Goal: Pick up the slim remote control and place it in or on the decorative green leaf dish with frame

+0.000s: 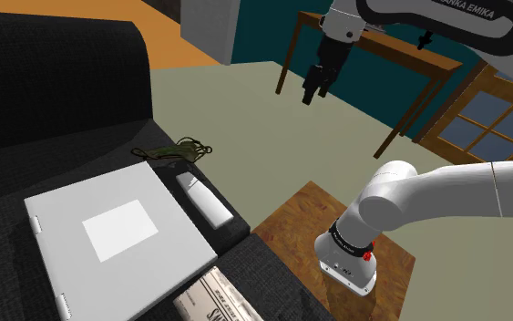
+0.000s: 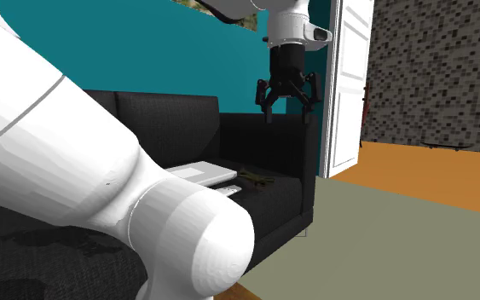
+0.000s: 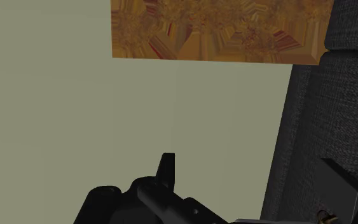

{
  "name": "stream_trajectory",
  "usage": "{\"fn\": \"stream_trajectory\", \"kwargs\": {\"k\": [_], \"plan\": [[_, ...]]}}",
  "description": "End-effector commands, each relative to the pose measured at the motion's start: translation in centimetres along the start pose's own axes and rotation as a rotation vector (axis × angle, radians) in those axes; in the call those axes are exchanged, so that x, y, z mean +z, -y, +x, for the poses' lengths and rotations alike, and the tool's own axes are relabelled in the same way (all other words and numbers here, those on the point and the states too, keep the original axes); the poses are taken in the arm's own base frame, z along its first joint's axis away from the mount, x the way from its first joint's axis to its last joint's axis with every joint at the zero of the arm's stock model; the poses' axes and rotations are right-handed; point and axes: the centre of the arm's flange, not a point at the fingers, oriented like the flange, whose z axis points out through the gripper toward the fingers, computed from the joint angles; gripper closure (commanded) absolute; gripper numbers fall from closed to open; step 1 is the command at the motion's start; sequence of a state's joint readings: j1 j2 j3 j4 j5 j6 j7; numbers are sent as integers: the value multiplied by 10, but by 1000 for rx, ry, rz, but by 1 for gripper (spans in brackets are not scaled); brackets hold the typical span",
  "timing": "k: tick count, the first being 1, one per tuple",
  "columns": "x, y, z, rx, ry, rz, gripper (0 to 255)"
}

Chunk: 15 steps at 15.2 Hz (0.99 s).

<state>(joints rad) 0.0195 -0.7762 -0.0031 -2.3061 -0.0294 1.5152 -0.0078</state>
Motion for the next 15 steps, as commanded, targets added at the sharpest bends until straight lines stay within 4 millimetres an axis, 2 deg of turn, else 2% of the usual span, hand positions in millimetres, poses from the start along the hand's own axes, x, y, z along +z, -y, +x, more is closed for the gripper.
{"fn": "stream_trajectory", "kwargs": {"k": [1,15], "plan": [[0,0,0,0,0,0,0],[110,138,36,40,-1,38,0]]}}
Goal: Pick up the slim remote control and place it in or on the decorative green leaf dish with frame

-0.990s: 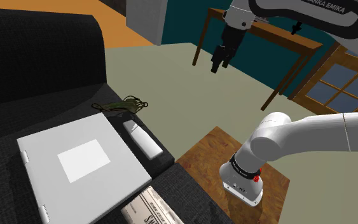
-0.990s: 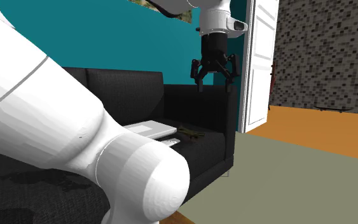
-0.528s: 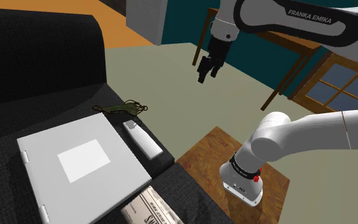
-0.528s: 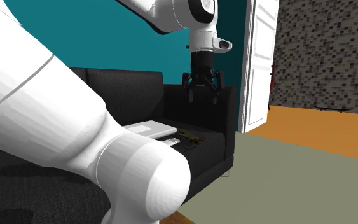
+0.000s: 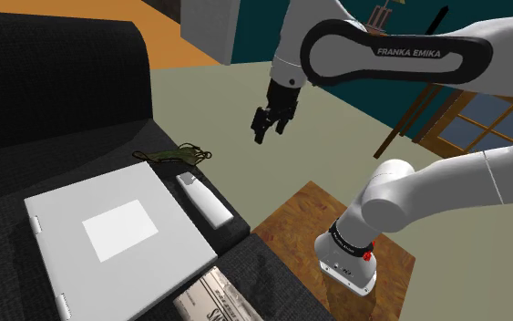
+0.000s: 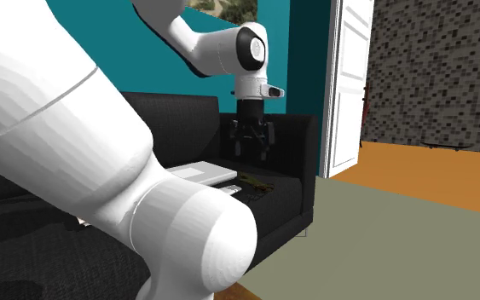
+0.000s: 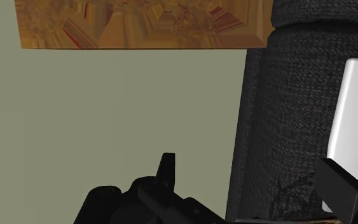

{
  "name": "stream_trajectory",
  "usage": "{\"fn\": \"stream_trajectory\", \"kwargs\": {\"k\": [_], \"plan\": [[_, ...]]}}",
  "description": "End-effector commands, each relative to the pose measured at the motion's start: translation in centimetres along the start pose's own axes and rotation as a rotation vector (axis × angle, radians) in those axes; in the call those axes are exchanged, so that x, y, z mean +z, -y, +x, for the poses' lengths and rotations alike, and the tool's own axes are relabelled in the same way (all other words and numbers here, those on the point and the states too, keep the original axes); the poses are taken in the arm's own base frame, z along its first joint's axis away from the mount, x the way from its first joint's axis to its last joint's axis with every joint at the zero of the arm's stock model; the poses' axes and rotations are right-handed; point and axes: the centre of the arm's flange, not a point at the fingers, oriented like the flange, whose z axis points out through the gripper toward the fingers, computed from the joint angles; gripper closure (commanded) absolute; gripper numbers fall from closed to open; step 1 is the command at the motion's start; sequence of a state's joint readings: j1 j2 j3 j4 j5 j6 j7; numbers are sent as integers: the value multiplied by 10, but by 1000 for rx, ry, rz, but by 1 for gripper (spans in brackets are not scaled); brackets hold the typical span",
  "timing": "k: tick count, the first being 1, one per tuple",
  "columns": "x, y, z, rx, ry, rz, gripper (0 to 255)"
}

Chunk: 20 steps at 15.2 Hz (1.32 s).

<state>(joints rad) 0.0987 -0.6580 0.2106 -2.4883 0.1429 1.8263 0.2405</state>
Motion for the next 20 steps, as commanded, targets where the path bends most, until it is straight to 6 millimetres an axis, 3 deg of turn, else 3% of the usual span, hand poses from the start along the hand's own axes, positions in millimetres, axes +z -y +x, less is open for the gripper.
{"fn": "stream_trajectory", "kwargs": {"k": [1,16,20], "plan": [[17,22,5,7,-1,7,0],[134,170,46,50,-3,47,0],[151,172,46,50,-3,47,0]]}}
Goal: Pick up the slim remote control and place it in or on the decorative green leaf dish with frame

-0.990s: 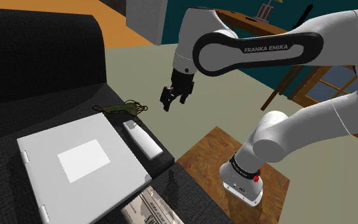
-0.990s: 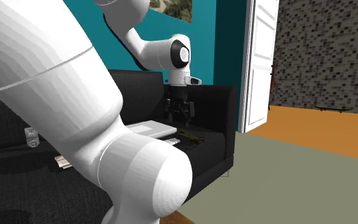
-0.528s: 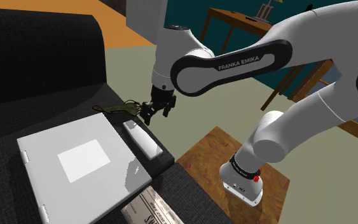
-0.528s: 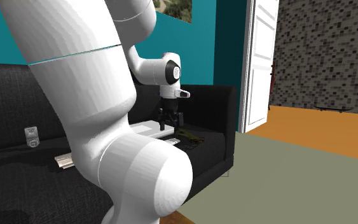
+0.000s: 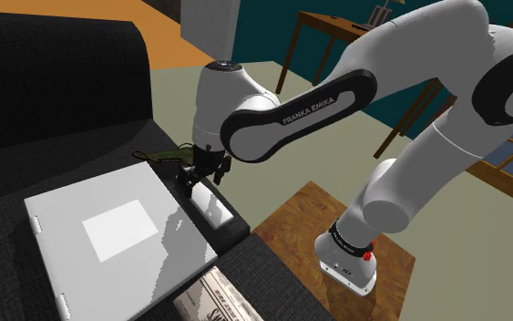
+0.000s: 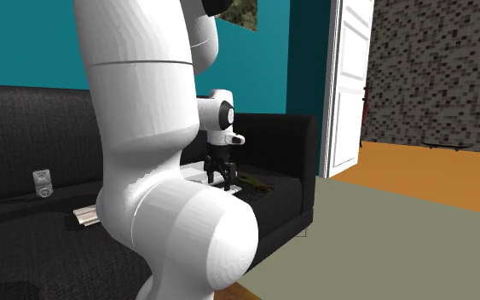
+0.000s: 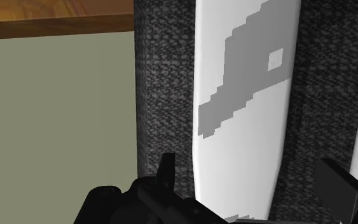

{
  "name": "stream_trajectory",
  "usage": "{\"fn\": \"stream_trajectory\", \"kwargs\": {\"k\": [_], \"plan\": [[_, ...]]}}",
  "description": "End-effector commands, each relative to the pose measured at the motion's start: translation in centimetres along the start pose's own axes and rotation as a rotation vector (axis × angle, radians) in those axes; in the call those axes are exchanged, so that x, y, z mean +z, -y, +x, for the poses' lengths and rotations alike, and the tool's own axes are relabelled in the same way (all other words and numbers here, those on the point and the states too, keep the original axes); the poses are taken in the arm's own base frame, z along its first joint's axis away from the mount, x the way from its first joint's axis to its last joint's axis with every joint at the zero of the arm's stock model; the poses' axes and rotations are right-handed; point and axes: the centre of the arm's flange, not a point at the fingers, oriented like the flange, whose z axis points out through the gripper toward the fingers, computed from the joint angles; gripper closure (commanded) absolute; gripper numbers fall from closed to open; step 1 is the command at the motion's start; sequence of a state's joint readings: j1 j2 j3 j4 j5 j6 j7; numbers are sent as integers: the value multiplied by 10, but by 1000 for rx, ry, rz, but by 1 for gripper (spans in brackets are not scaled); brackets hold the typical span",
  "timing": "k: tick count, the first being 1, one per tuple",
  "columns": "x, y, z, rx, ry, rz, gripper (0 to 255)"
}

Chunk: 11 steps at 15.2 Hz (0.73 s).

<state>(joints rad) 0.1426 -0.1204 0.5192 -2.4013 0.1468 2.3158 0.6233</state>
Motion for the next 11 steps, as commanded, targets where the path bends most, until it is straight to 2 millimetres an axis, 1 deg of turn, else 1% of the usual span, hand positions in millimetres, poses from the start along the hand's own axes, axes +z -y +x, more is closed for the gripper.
{"fn": "stream_trajectory", "kwargs": {"k": [1,3,4,11], "plan": [[11,0,1,0,0,1,0],[22,0,1,0,0,1,0],[30,0,1,0,0,1,0],[30,0,1,0,0,1,0]]}}
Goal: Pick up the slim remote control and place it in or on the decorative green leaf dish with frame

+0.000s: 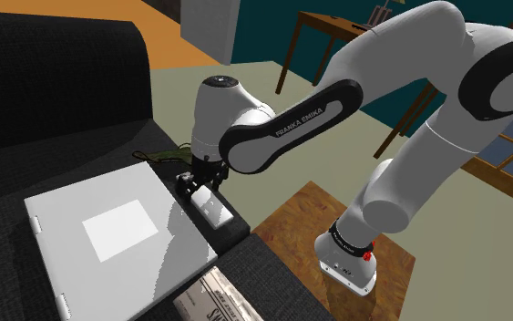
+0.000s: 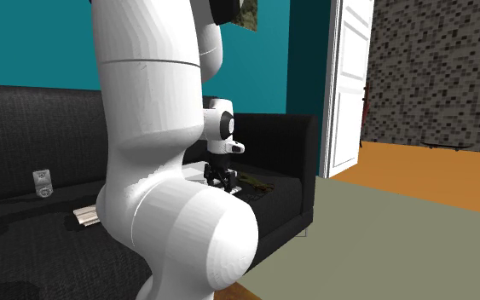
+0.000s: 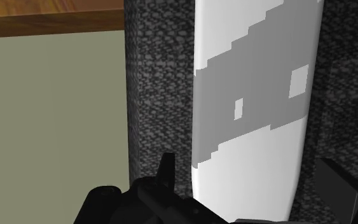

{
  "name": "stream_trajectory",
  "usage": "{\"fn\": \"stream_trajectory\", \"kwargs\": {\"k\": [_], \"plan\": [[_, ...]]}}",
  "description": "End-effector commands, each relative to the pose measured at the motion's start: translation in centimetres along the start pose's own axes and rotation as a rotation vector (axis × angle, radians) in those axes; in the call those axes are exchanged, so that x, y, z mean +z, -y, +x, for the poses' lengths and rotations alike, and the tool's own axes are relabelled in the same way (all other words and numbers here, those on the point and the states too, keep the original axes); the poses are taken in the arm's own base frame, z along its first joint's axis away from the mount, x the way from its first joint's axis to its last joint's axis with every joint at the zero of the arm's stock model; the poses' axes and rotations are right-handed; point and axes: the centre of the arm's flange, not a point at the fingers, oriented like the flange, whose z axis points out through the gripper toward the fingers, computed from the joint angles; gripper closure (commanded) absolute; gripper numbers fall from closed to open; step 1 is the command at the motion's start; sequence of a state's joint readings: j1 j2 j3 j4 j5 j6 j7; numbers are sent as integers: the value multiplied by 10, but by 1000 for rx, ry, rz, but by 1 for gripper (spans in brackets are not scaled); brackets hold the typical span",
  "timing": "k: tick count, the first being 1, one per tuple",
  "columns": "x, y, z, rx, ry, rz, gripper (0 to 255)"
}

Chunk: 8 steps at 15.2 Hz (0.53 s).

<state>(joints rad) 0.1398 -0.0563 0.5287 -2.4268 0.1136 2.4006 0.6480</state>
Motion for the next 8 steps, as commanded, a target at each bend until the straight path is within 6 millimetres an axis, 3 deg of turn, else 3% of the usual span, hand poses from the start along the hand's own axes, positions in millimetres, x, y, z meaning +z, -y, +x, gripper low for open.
{"fn": "stream_trajectory", "kwargs": {"k": [1,2,8], "plan": [[0,0,0,0,0,0,0],[0,0,0,0,0,0,255],[0,0,0,0,0,0,255]]}}
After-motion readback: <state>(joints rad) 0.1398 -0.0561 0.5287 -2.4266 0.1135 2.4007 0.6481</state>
